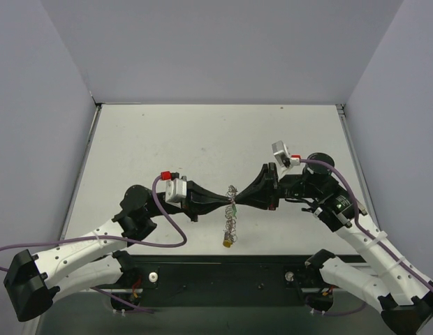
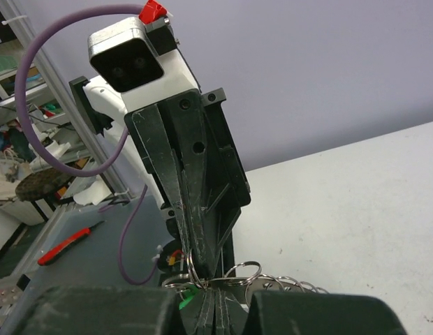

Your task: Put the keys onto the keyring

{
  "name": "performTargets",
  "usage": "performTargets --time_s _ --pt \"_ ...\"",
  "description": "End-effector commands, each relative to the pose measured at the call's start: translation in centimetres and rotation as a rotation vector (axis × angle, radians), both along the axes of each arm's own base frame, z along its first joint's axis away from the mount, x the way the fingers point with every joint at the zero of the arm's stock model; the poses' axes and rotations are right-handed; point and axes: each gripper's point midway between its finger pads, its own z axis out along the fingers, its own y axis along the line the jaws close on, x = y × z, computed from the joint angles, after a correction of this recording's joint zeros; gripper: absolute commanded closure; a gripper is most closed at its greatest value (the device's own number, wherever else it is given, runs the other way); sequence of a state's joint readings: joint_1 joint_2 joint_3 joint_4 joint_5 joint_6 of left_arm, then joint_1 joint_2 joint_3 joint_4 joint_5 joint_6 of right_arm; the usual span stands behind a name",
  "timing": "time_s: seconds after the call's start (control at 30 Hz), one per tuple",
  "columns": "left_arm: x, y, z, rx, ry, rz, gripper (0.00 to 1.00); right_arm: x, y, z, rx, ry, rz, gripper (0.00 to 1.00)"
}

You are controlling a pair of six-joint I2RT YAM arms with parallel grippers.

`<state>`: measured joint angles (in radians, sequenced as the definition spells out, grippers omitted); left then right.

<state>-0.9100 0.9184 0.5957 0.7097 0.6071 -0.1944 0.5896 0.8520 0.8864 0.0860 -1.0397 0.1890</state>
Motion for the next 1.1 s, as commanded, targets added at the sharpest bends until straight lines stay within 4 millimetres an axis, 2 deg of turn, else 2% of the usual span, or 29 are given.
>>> performTargets --time_s 0.0,0.37,0.63,0.73,0.83,0.87,0.93,0.97,1.07 --pt "-1.0 0.8 4.6 -0.115 -0.105 -0.014 1.00 -0.2 0.2 1.6 0.046 -0.071 0.040 1.00" --pt "-1.1 0.8 5.0 -0.129 -0.110 -0.020 1.00 0.0 0.4 1.0 0.033 -0.051 0.043 1.00" --pt "-0.5 1.3 5.6 -0.152 -0.116 0.033 1.00 -0.2 0.2 -0.4 -0.005 -0.028 0.044 1.00" --pt "-0.3 1.3 5.4 -0.144 -0.120 0.046 1.00 0.0 -0.2 -0.2 -0.008 -0.047 0.005 1.00" --pt "-0.2 1.4 5.0 -0.130 -0.117 0.055 1.00 0.3 -0.7 0.6 -0.001 -0.097 -0.042 0.88" --pt "-0.2 1.5 4.9 -0.122 -0.116 0.060 1.00 0.4 -0.9 0.7 -0.004 -0.105 -0.054 0.79" --pt "-0.2 1.6 4.6 -0.110 -0.117 0.067 1.00 0.8 -1.4 1.2 -0.002 -0.141 -0.086 0.71" --pt "-0.2 1.8 4.6 -0.105 -0.116 0.073 1.00 0.8 -1.5 1.3 -0.004 -0.144 -0.092 0.63" --pt "-0.2 2.1 4.4 -0.093 -0.114 0.084 1.00 0.8 -1.7 1.7 0.000 -0.161 -0.100 0.51"
